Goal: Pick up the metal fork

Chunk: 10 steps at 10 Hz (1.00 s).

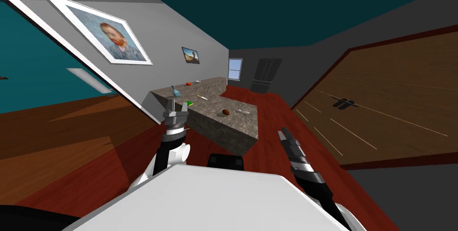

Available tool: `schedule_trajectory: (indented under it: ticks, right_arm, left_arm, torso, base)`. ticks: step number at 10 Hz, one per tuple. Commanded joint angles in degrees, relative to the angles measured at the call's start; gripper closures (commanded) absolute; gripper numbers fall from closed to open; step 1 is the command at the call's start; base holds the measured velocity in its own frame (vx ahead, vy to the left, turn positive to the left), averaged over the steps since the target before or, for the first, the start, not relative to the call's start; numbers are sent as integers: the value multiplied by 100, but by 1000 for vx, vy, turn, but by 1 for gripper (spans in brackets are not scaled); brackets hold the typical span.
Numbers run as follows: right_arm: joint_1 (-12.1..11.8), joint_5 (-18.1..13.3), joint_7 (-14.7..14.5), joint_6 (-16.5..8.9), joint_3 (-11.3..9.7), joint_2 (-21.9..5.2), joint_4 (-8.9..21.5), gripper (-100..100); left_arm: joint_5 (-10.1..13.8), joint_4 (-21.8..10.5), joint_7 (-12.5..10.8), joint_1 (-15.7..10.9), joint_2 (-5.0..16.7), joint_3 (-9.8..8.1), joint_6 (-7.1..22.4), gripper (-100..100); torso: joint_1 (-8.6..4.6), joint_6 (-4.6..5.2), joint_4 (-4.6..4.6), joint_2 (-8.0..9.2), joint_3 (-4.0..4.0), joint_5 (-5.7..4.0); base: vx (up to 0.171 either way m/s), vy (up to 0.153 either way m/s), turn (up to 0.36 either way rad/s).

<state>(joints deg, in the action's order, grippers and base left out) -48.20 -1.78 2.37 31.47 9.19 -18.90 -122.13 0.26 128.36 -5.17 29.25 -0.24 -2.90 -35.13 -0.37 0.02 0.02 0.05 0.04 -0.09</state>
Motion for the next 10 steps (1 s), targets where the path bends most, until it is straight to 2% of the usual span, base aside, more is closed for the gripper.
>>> schedule_trajectory:
  ticks: [1,2,3,4,5,6,7,8,9,10]
  right_arm:
    - [-286,-63,51,-24,144,-242,167,-100]
    - [-493,-128,85,-70,263,-455,326,-100]
    - [-617,-128,85,-70,263,-462,326,-100]
    - [-794,-200,116,-114,377,-686,465,-100]
    - [-883,-200,116,-114,377,-686,499,-100]
    - [-1118,-278,143,-155,485,-912,680,-100]
    - [-1149,-278,143,-155,485,-912,684,-100]
    - [-1371,-364,164,-193,585,-1138,879,-100]
    - [-1412,-364,164,-193,585,-1138,879,-100]
    - [-1651,-455,179,-228,676,-1362,1085,-100]
  left_arm:
    - [0,0,0,0,0,0,0,0]
    - [0,0,0,-1,0,1,0,0]
    - [0,0,0,-2,0,0,0,0]
    - [0,0,0,0,0,0,0,0]
    - [0,0,0,-1,0,0,0,0]
    - [0,0,0,0,0,0,0,0]
    - [0,0,0,-1,0,0,0,0]
    - [0,0,0,1,0,0,0,0]
    - [0,0,0,-1,0,0,0,0]
    - [0,0,0,1,0,-1,0,0]
  torso:
    - [0,0,0,0,0,0]
    - [-4,-4,0,2,1,0]
    - [-15,-5,3,16,8,-2]
    - [-11,1,4,14,9,-3]
    - [-11,-5,2,9,5,-1]
    - [-4,0,0,-3,-1,-3]
    - [-1,-4,-1,-5,-3,0]
    - [2,1,-1,-9,-5,-1]
    - [0,-5,-2,-8,-5,0]
    - [2,1,-2,-11,-6,0]
  base:
    - [-48,-74,305]
    - [-105,-107,427]
    - [-90,-93,199]
    - [-66,-83,358]
    - [-42,-66,197]
    - [-44,-50,347]
    - [-40,-49,173]
    - [-48,-50,362]
    - [-38,-52,211]
    - [-44,-44,391]
